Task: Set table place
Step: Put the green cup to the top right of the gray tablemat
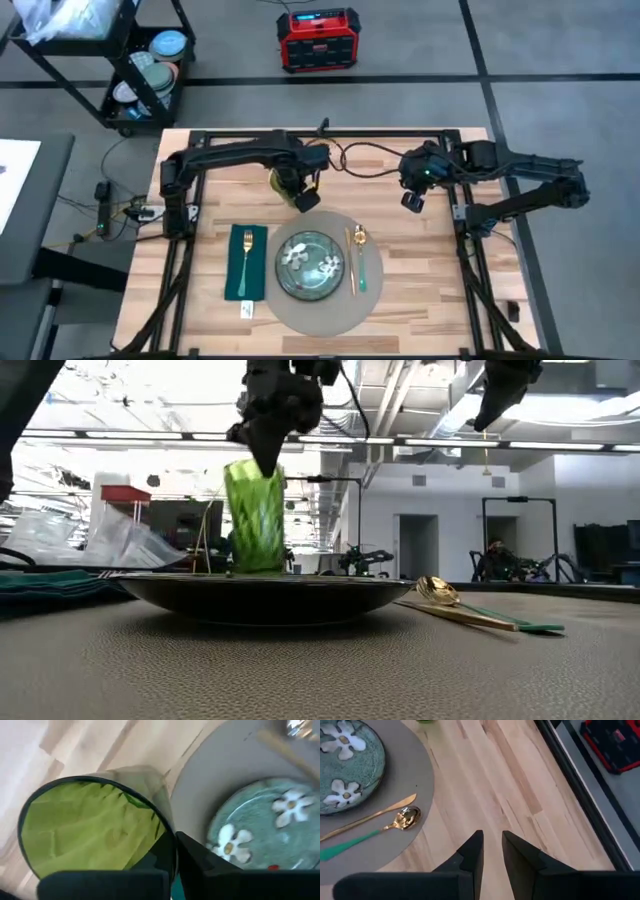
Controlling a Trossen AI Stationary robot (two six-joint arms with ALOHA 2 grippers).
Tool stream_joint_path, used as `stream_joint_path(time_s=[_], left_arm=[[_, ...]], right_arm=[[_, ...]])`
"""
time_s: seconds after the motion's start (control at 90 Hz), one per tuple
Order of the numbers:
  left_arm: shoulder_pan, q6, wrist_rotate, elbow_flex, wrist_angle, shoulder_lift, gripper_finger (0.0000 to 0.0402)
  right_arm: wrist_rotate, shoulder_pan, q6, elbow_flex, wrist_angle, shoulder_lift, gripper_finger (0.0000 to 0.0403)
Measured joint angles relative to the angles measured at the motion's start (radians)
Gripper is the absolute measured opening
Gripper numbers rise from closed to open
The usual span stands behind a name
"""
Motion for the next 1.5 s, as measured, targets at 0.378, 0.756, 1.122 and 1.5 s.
stream_joint_path(time_s=[0.378,0.756,1.122,1.5], left_arm=[[-0.003,0.001,0.003,-0.014,0.038,0.009,0.0000],[-0.034,-0.003,-0.002,-0.138,0.047,0.006,0.0000],[-0.040,0.001,0.012,-0.111,0.097,0.010,0.0000],[-0.040,0.039,-0.063,-0.091,0.096,0.010,0.0009]], right_arm=[[-0.001,0.000,-0.006,0.000,0.000,0.000,0.0059],[-0.008,0.000,-0.005,0.000,-0.002,0.000,0.0059],[-0.008,0.000,-0.006,0.000,-0.002,0.000,0.0059],[-0.007,0.000,-0.005,0.000,-0.002,0.000,0.0059]])
